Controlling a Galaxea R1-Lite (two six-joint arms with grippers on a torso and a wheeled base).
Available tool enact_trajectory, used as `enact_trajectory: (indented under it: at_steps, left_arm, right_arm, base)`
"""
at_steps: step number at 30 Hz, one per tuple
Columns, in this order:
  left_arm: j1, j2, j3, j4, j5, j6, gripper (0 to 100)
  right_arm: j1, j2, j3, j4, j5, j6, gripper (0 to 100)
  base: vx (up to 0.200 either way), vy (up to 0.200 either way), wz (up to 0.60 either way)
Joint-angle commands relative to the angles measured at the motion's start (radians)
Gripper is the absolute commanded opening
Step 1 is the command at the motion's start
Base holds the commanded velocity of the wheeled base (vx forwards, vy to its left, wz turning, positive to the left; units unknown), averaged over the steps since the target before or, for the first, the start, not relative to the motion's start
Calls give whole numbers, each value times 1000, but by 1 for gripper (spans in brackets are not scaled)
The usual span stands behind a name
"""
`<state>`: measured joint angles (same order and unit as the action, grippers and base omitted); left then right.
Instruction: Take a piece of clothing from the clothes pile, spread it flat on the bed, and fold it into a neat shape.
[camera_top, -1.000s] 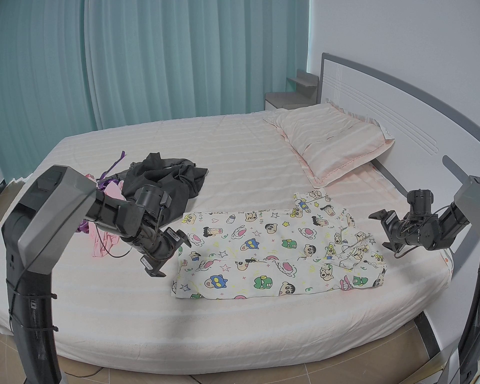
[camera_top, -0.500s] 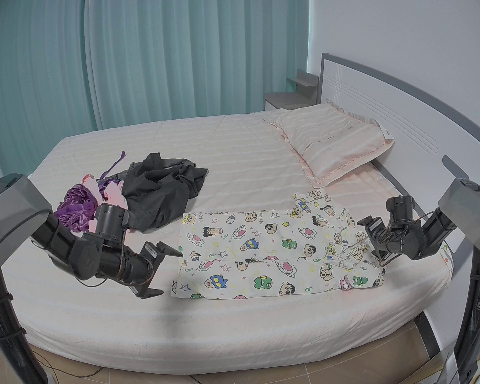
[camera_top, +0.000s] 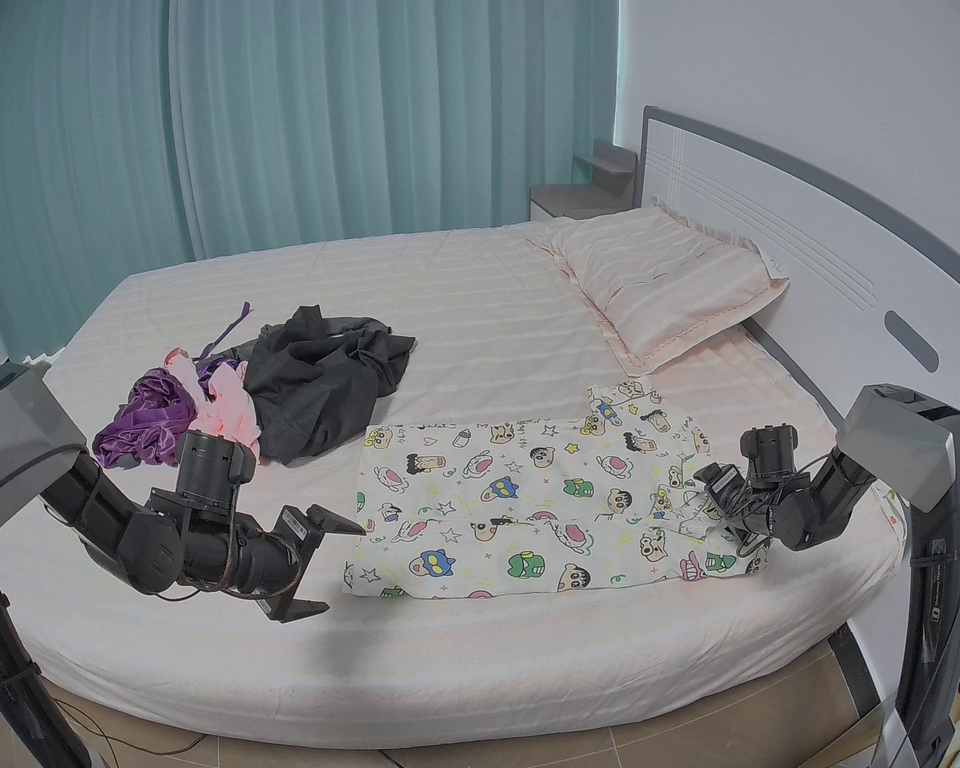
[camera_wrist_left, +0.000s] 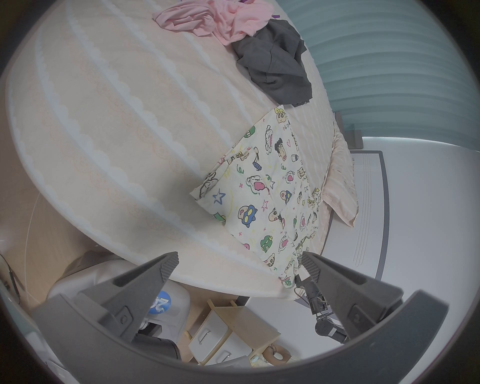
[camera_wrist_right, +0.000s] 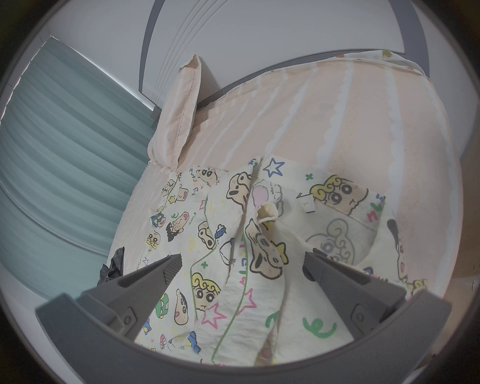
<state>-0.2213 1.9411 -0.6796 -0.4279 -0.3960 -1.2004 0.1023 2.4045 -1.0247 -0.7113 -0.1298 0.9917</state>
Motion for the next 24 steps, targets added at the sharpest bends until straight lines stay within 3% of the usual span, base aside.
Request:
enact_trajectory:
  at_steps: [1, 8, 9, 24]
  left_arm:
    - [-1, -1, 2, 0, 0, 1, 100]
    - [-3, -1, 3, 0, 2, 1, 100]
    - [-3, -1, 2, 0, 2, 1, 100]
    - [-1, 1, 2, 0, 2, -1, 100]
  right_arm:
    - [2, 35, -2, -48, -1, -5, 100]
    - [4, 38, -25, -66, 1, -19, 100]
    - [4, 42, -26, -65, 2, -22, 0]
    - [-7, -33, 61, -57, -4, -25, 0]
  base:
    - [0, 0, 0]
    - [0, 0, 0]
    - [0, 0, 0]
    - [0, 0, 0]
